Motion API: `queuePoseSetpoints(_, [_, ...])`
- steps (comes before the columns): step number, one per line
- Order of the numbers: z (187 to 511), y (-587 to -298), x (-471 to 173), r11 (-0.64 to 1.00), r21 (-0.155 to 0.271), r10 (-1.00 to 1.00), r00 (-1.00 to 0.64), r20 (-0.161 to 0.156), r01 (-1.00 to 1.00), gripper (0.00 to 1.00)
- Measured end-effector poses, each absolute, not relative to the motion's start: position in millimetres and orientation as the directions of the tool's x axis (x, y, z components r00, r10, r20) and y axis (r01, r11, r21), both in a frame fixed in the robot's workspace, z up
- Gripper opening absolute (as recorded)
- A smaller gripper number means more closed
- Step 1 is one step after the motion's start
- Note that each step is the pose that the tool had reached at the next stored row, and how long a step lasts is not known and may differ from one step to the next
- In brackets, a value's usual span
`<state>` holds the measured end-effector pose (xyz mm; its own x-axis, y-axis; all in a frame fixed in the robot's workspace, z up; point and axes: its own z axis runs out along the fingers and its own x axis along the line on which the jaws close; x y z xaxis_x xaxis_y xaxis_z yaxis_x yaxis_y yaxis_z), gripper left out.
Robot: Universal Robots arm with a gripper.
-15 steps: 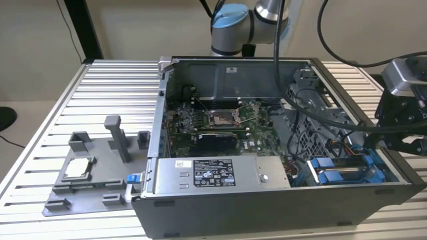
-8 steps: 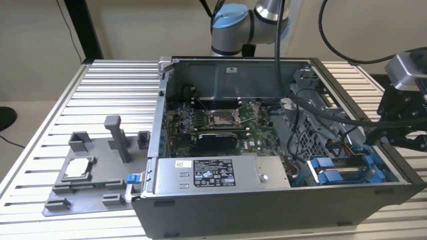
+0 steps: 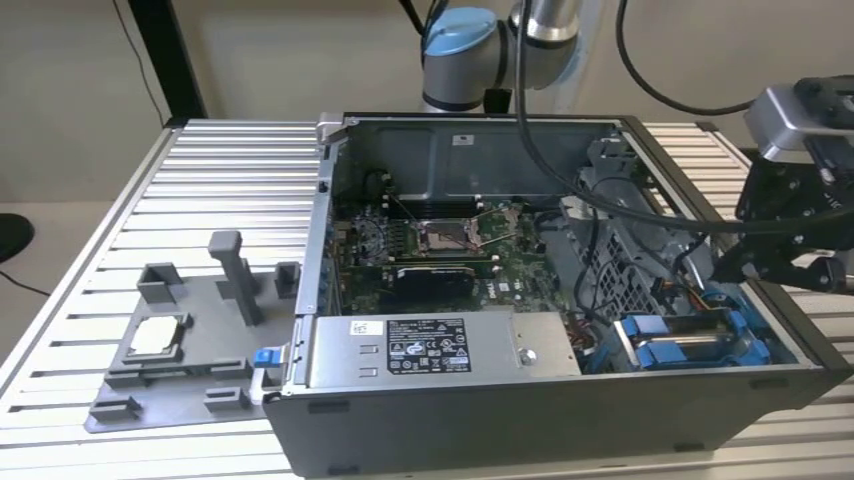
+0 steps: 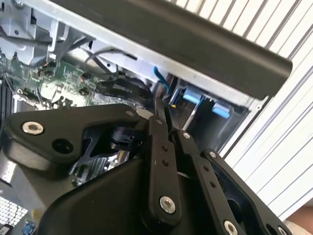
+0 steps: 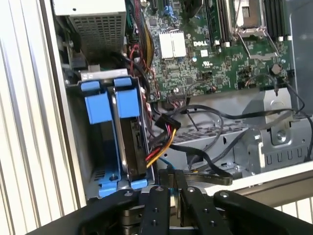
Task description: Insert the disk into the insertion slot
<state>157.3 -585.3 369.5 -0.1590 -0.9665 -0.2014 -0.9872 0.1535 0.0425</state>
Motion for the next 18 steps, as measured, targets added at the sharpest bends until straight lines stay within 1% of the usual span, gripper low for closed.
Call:
queuePoseSetpoints(10, [369.7,-585.9,143.4,0.135,0.034,-0.980,-0.138,-0.146,-0.990,0.00])
queuePoseSetpoints(18, [369.7,-586.7,135.6,0.128,0.029,-0.985,-0.131,-0.110,-0.991,0.00])
